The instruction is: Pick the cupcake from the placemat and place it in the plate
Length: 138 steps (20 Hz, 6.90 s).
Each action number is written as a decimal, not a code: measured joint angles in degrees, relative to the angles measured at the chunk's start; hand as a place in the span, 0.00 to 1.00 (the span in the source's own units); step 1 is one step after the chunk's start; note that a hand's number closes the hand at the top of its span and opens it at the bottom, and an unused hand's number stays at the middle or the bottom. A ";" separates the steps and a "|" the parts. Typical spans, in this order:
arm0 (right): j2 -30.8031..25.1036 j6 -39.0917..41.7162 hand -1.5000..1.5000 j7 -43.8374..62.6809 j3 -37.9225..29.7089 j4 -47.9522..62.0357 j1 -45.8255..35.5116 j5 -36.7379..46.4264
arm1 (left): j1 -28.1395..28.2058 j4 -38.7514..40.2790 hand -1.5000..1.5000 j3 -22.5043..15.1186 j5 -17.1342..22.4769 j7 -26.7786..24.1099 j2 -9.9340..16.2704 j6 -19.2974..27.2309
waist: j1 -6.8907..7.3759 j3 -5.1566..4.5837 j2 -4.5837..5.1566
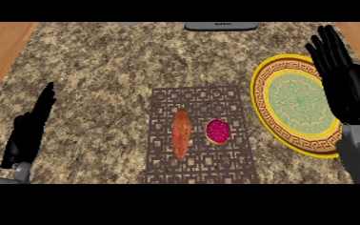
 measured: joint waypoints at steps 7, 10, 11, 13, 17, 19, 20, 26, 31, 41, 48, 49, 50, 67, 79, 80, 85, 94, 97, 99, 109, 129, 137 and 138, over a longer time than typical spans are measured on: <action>1.76 17.72 1.00 0.30 11.72 -3.85 -7.11 -4.94 | -1.95 -0.33 0.50 -2.44 1.42 1.70 -5.22 -0.01 | 3.06 -1.17 0.12; -4.54 21.13 1.00 -5.16 13.88 -7.99 -12.48 6.43 | -1.70 -0.03 0.50 -3.34 2.57 2.48 -7.33 -0.12 | 2.69 -1.41 -0.60; -5.13 21.34 1.00 -7.99 15.35 -8.12 -12.43 10.33 | -1.93 0.10 0.50 -3.35 2.89 2.71 -8.02 0.07 | 2.54 -1.30 -0.29; -3.18 21.72 1.00 -15.12 17.51 -4.12 -9.31 12.75 | -2.61 0.29 0.50 -3.67 3.20 3.45 -9.43 0.51 | 2.32 -1.08 0.43; 2.02 27.01 0.00 -22.95 19.14 4.19 -3.65 5.40 | -3.00 0.94 0.50 -4.28 3.35 2.95 -11.45 0.82 | 2.51 -0.80 1.52; 2.33 32.37 0.00 -28.98 20.33 8.83 -3.33 4.77 | -3.31 1.61 0.50 -4.53 3.15 2.65 -12.14 0.84 | 2.59 -0.79 1.54; 1.57 35.11 0.00 -32.12 20.88 10.87 -3.73 5.72 | -3.23 1.83 0.50 -4.85 3.01 2.66 -12.70 1.04 | 2.56 -0.79 1.46; -2.19 35.27 0.00 -42.36 24.23 17.78 -10.24 20.13 | -3.28 2.37 0.50 -4.80 2.64 3.09 -13.64 1.33 | 2.26 -0.87 0.85; -3.91 31.30 0.00 -44.91 26.55 20.72 -16.93 31.10 | -4.09 3.64 0.50 -4.22 2.30 3.28 -14.28 1.32 | 1.58 -0.97 0.57; -5.11 37.08 0.00 -38.72 33.97 20.77 -24.87 44.62 | -3.84 3.09 0.50 -2.74 1.68 4.56 -14.41 0.66 | 0.73 -1.06 0.20; -2.02 39.47 0.00 -36.44 35.33 22.38 -25.00 51.64 | -4.04 3.24 0.50 -1.86 -0.07 5.04 -16.06 0.18 | 0.42 -1.04 0.22; -1.42 39.96 0.00 -36.08 34.94 22.72 -25.25 52.35 | -3.75 3.78 0.50 -1.20 0.04 4.30 -16.03 -0.54 | 0.41 -1.04 0.22; -1.28 39.00 0.00 -36.69 35.42 23.14 -24.11 53.61 | -3.23 3.73 0.50 -1.17 -0.25 3.94 -16.35 -0.50 | 0.42 -1.05 0.20; 7.00 37.63 0.00 -39.60 32.65 31.00 -23.40 65.57 | -1.88 4.01 0.50 2.36 -3.90 3.53 -19.47 -3.61 | 0.39 -1.03 0.21; 11.03 31.31 1.00 -45.74 30.48 36.76 -23.40 72.45 | 0.11 1.11 0.50 3.33 -6.73 4.79 -20.99 -4.96 | 0.52 -1.03 -0.01; 11.00 31.07 1.00 -46.09 30.10 36.22 -23.13 72.86 | -0.03 0.55 0.50 3.45 -6.85 5.36 -21.18 -5.03 | 0.46 -1.03 -0.01; 13.22 28.18 1.00 -45.17 26.91 36.65 -22.15 74.84 | -1.07 1.91 0.50 5.15 -7.09 5.47 -21.49 -6.09 | 0.29 -1.05 0.01; 17.43 16.00 1.00 -9.96 7.70 38.94 -17.67 72.58 | 0.72 1.70 0.50 6.58 -6.85 5.10 -21.17 -5.21 | -3.05 -1.12 -0.70; 19.28 10.34 1.00 0.61 5.47 34.44 -17.03 74.92 | 0.79 1.56 0.50 6.54 -6.89 5.32 -21.32 -5.13 | -2.95 -1.14 -0.82; 20.75 8.45 1.00 6.79 5.24 29.55 -16.56 76.54 | 1.03 0.95 0.50 6.55 -6.84 5.71 -21.09 -5.35 | -2.59 -1.14 -0.85; 21.65 4.11 1.00 29.44 3.62 4.36 -13.13 87.72 | 0.26 2.22 0.50 6.56 -7.05 4.82 -21.57 -6.50 | -1.55 -1.10 -0.41; 11.19 6.42 1.00 23.78 -13.23 13.16 -8.90 79.24 | 0.01 0.45 0.50 7.81 -9.56 5.94 -23.76 -8.62 | 0.28 -1.02 0.25; 8.79 14.01 0.00 18.15 -16.34 24.95 -9.22 71.72 | -1.66 1.94 0.50 8.24 -10.30 6.21 -24.46 -8.64 | 0.33 -1.01 0.30; 8.41 15.39 0.00 17.83 -16.62 25.87 -9.33 70.89 | -1.93 2.58 0.50 8.70 -10.08 5.69 -24.28 -9.03 | 0.29 -1.02 0.29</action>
